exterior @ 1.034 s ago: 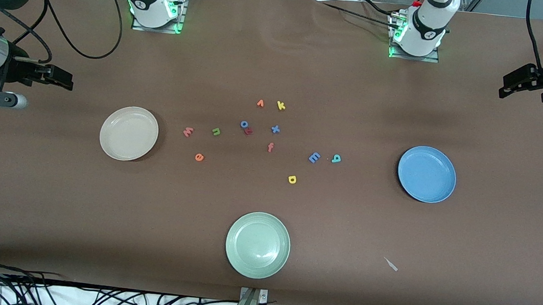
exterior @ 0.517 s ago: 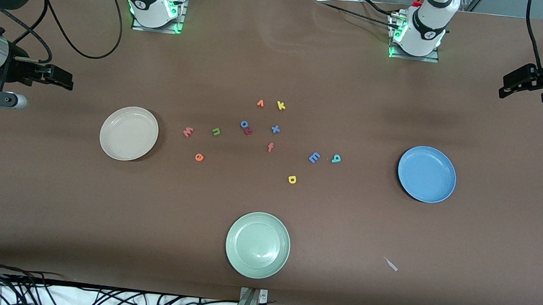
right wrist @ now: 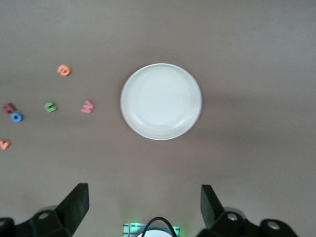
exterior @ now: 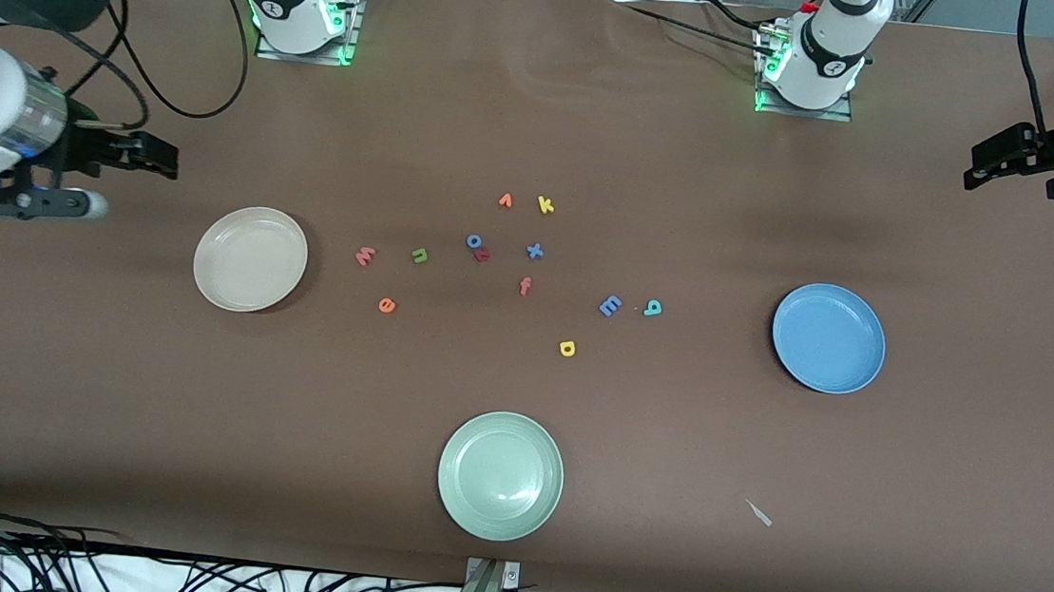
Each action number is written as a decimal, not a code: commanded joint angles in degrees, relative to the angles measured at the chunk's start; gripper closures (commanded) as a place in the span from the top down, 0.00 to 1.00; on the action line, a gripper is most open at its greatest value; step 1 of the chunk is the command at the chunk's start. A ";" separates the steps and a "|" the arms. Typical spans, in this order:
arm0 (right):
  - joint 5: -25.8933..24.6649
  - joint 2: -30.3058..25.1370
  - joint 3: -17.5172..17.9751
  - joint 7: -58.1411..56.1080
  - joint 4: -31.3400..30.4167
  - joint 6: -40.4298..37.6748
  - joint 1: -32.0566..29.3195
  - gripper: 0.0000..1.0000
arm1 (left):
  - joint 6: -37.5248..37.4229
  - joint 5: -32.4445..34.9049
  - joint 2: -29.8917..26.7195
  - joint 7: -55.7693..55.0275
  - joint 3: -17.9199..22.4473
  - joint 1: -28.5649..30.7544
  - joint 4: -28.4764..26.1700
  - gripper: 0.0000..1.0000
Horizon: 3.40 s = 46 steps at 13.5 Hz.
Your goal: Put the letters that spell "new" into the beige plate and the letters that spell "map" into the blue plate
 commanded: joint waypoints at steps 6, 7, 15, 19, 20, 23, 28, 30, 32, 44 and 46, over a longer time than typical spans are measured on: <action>4.57 3.00 -0.05 10.74 -4.77 6.29 8.51 1.00 | -1.49 0.95 0.67 -0.37 -0.01 0.19 1.79 1.00; 4.57 2.82 -0.05 11.45 -6.17 7.43 9.04 1.00 | -1.49 0.95 0.67 -0.37 -0.01 0.28 1.79 1.00; 4.30 -2.02 8.91 23.66 -29.19 35.08 9.05 1.00 | -0.97 -0.71 2.24 -0.37 -1.58 -0.77 1.79 1.00; 4.22 1.31 11.90 28.31 -35.89 49.78 9.66 1.00 | 4.28 -4.57 4.80 -0.45 -4.84 -0.78 0.74 1.00; 4.13 3.15 12.43 31.02 -35.98 52.33 10.80 1.00 | 6.31 -4.85 5.75 -0.45 -6.41 -0.78 0.12 1.00; 2.90 8.08 12.35 37.19 -35.90 57.62 15.02 1.00 | 15.96 -4.85 11.20 -0.45 -8.62 -5.23 -1.80 1.00; 0.71 13.79 12.08 37.12 -34.58 60.79 14.68 1.00 | 35.40 -4.32 19.54 -0.28 -8.54 -14.56 -8.85 1.00; -0.09 15.90 11.30 36.94 -33.36 61.06 14.50 1.00 | 37.35 -2.84 24.72 -0.19 -6.27 -19.39 -8.67 1.00; -0.09 18.19 11.20 36.77 -30.98 61.06 14.50 1.00 | 37.62 -3.61 29.48 0.94 0.04 -23.79 -8.15 1.00; -0.27 21.45 10.85 36.50 -27.72 60.71 14.06 0.65 | 54.39 -19.79 49.70 -5.90 9.57 -40.15 7.58 1.00; -0.27 21.63 10.85 36.59 -27.63 60.71 14.06 0.58 | 55.11 -19.88 49.97 -6.95 9.57 -40.24 8.37 1.00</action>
